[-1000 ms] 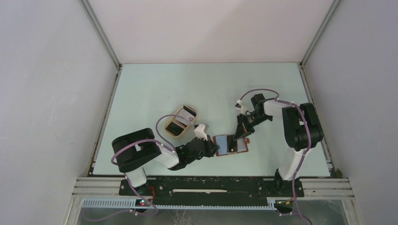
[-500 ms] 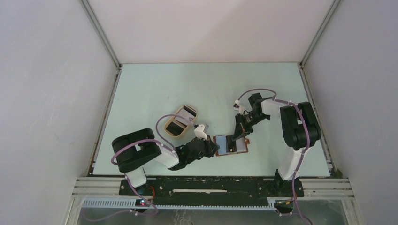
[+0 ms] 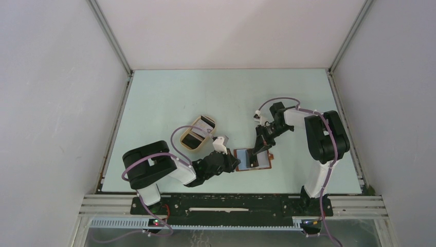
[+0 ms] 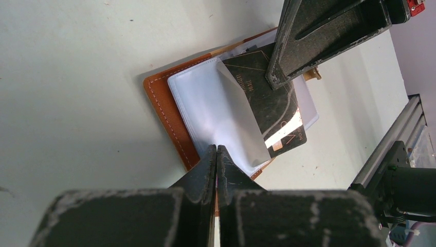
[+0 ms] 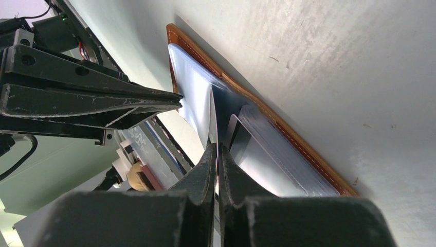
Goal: Put the credit cards into the card holder
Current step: Insert the credit card into the card holder.
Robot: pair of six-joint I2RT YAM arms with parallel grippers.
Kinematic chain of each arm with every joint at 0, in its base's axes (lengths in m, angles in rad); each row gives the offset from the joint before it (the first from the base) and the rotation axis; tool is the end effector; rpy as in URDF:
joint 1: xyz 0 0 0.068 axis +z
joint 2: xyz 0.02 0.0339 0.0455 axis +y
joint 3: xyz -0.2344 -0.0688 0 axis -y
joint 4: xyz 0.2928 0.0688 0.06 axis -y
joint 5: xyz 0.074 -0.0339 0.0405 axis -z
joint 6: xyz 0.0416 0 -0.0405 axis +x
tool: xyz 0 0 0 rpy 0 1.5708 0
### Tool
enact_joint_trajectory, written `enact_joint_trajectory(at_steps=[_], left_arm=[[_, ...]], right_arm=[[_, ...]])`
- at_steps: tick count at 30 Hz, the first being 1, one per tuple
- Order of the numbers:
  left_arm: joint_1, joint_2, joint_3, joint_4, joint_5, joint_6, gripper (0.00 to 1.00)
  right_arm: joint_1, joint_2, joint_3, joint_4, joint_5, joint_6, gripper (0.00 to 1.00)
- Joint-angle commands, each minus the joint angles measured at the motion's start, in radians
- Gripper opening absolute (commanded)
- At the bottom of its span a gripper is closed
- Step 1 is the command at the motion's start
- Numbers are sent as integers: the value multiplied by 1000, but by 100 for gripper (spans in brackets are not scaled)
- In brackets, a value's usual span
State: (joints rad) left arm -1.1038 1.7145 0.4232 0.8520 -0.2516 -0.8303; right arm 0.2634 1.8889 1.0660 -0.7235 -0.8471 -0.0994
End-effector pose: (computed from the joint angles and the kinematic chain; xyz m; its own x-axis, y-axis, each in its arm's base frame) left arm 0.1423 -0.2592 0.0320 -0.6927 -0.2141 -0.6887 0.3737 0.7102 -0.5966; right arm 0.3191 0.1183 0.0608 -0.9416 -0.3220 -0.0986 -0.2849 0.6056 0.7430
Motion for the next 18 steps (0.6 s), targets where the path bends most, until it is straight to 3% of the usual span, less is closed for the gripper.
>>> enact_joint_trajectory(at_steps=[1,14,18], left_arm=[[-5,-18,23,5,-12,16,3],[-5,-25,2,49,-8,19,3],[-5,-45,-12,77,6,17,9]], right_arm=[[20,17,24,0,16,13,9],[58,47,56,-2,10,20,14],[53,41,60,-4,8,16,19]])
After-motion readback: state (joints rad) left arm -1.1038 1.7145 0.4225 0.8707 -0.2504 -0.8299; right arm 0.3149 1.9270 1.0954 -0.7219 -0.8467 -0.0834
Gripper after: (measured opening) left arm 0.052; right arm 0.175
